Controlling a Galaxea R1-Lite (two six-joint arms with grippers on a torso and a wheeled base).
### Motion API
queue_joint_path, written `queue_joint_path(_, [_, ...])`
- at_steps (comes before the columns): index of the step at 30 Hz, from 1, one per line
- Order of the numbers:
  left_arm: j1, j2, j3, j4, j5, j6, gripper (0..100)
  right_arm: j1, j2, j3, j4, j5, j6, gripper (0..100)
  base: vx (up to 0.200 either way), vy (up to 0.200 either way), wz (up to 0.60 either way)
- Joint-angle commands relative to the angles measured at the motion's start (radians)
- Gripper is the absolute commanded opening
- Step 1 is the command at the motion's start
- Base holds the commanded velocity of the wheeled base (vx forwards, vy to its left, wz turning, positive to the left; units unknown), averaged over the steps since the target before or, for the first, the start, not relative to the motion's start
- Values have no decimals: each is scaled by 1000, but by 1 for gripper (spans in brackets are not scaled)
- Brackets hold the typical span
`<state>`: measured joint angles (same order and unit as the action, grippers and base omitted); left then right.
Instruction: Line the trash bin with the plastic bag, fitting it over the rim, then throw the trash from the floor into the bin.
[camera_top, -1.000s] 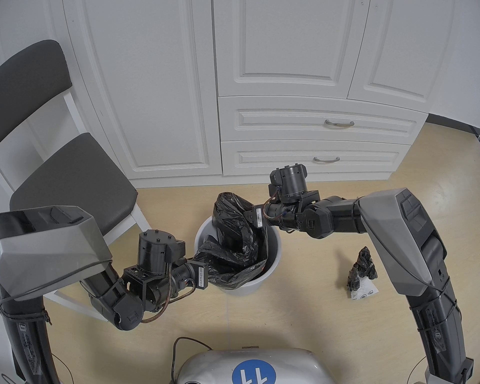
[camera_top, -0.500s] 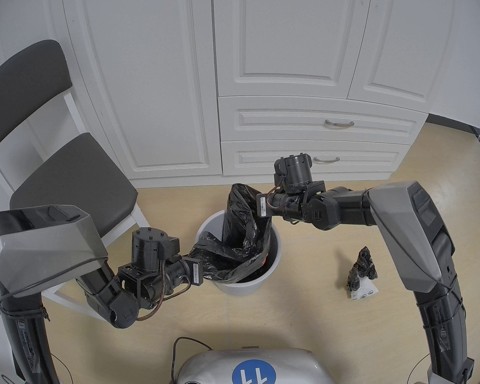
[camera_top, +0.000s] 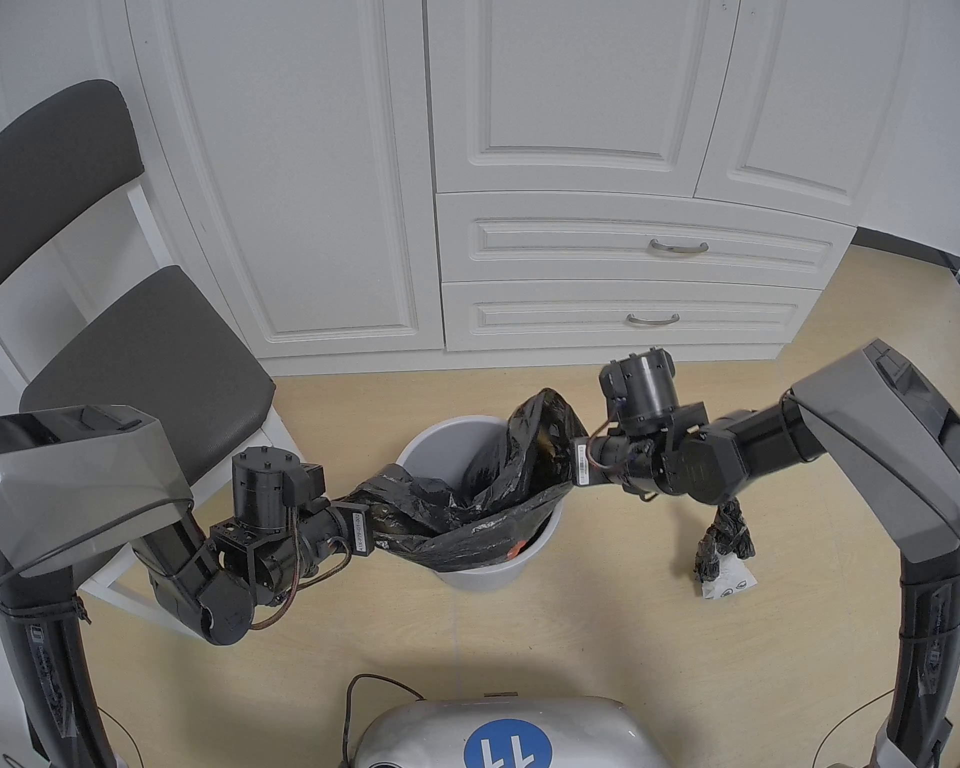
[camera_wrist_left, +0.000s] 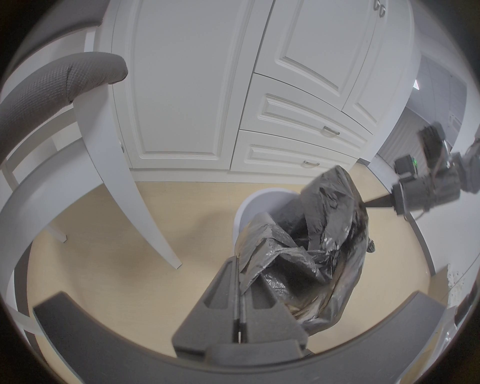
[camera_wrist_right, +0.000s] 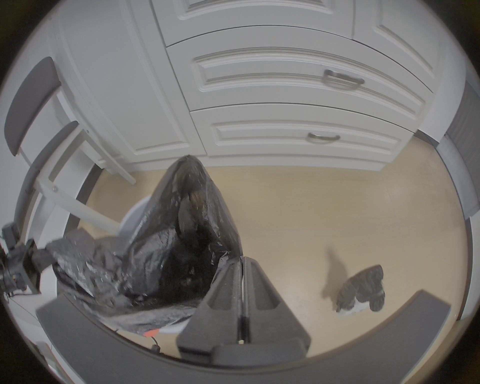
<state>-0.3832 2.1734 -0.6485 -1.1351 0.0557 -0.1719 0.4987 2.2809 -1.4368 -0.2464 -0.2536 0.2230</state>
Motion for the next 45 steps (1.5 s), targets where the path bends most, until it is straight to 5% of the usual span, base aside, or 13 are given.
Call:
queue_joint_path(1, [18,74,-26,-83,4,-12,0,38,-169,444,-263,-56,18,0,0,0,0])
queue_joint_path(12, [30,51,4,-71,-14,6,0,190,-133,667,-392,-170,30,0,0,0,0])
queue_joint_path(20, [33,54,7,-31,-19,51,0,196,-64,679,-495,-207,45,0,0,0,0])
queue_joint_path(24, [30,54,12,-31,-19,52,0,198,-196,693,-485,-200,-22,0,0,0,0])
queue_joint_path(25, [30,54,12,-31,-19,52,0,196,-221,687,-487,-199,-45,100,0,0,0])
queue_joint_path(34, [30,48,15,-34,-19,52,0,115,-235,440,-314,-176,-71,100,0,0,0])
queue_joint_path(45, [33,48,13,-43,-19,52,0,24,2,262,-317,-167,-68,100,0,0,0])
